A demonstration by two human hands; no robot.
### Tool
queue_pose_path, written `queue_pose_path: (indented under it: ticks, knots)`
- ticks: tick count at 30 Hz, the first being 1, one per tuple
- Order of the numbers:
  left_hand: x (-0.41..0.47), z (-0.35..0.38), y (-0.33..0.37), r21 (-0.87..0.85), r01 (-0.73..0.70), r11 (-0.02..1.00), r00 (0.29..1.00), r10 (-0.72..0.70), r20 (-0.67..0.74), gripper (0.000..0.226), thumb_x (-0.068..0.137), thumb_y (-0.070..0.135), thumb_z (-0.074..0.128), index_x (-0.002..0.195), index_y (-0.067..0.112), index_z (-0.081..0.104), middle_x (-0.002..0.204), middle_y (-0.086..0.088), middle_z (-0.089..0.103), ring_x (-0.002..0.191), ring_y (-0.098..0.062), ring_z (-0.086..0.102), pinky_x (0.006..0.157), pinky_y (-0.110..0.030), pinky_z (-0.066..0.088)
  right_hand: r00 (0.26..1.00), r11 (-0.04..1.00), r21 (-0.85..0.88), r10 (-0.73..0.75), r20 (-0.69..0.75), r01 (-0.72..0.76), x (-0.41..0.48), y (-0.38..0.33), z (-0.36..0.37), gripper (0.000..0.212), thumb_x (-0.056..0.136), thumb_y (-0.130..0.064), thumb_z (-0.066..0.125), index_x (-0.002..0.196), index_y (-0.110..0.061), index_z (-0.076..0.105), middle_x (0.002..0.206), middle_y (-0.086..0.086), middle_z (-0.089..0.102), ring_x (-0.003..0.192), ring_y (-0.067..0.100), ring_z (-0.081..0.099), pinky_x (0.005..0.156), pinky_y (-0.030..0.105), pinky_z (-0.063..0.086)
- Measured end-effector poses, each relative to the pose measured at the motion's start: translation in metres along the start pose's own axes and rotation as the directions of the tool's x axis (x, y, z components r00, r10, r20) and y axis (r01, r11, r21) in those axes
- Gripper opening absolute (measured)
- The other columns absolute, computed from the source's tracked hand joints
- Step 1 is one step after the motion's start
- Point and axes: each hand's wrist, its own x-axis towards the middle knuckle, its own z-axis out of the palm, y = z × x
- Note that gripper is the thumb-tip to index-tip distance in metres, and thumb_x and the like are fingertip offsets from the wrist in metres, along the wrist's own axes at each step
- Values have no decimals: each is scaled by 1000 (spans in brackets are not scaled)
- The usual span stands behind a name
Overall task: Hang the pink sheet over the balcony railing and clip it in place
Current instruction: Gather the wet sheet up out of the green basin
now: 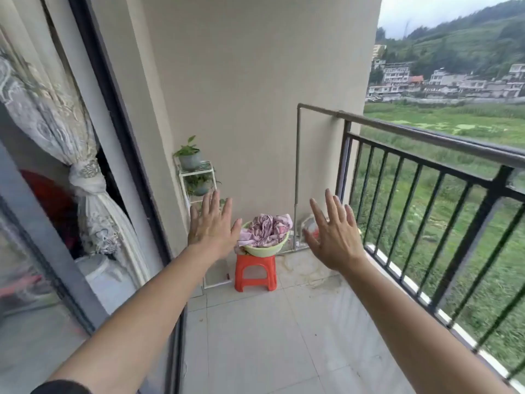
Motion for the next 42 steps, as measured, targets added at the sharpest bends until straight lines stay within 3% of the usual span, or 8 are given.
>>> queue_pose_path:
  ticks: [10, 17, 25, 32, 37, 42]
  knots:
    - [181, 85, 41, -22, 28, 999, 991, -25, 129, 66, 99, 55, 20, 156, 22, 14, 164, -10, 1, 151, -28, 2, 120, -54, 9, 988, 997, 52, 48, 146, -56, 176, 75, 118, 79, 96, -66, 21, 158, -19, 10, 164, 20, 3, 150, 35, 17, 121, 51, 18]
    - [268, 163, 31, 2, -22, 1000, 981, 22, 191, 65, 100, 55, 16, 156, 22, 13, 164, -8, -1, 151, -27, 1, 120, -53, 7, 969, 990, 82, -128, 212, 113, 277, 65, 203, 78, 96, -64, 29, 158, -20, 11, 164, 19, 5, 151, 34, 16, 120, 48, 17]
    - [410, 294, -13, -17, 30, 999, 936, -22, 351, 69, 100, 56, 18, 156, 20, 2, 163, -10, -14, 150, -27, -10, 120, -53, 2, 917, 985, 44, -171, 362, 166, 405, 70, 345, 85, 94, -64, 35, 158, -18, 4, 164, 19, 5, 151, 32, 17, 120, 46, 18]
    - [560, 380, -50, -35, 85, 996, 892, -60, 448, 70, 99, 57, 18, 157, 20, 3, 164, -10, -11, 151, -28, -6, 121, -53, 6, 879, 994, 19, -106, 465, 109, 525, 87, 443, 87, 93, -67, 28, 158, -16, 2, 165, 18, 5, 151, 31, 15, 121, 45, 18]
    - [639, 437, -43, -51, 74, 996, 846, -35, 531, 70, 99, 58, 16, 157, 21, 3, 164, -10, -9, 151, -28, -3, 121, -53, 5, 850, 998, 33, -55, 524, 44, 586, 117, 509, 88, 93, -67, 33, 158, -16, 2, 165, 18, 3, 152, 32, 13, 120, 44, 17]
    - [696, 516, -18, -63, 112, 992, 773, -47, 633, 69, 99, 57, 18, 157, 21, 5, 164, -9, -8, 151, -28, 0, 121, -51, 5, 761, 999, 49, -33, 647, 2, 631, 152, 605, 87, 94, -63, 39, 158, -17, 1, 165, 17, 3, 151, 32, 17, 120, 46, 22]
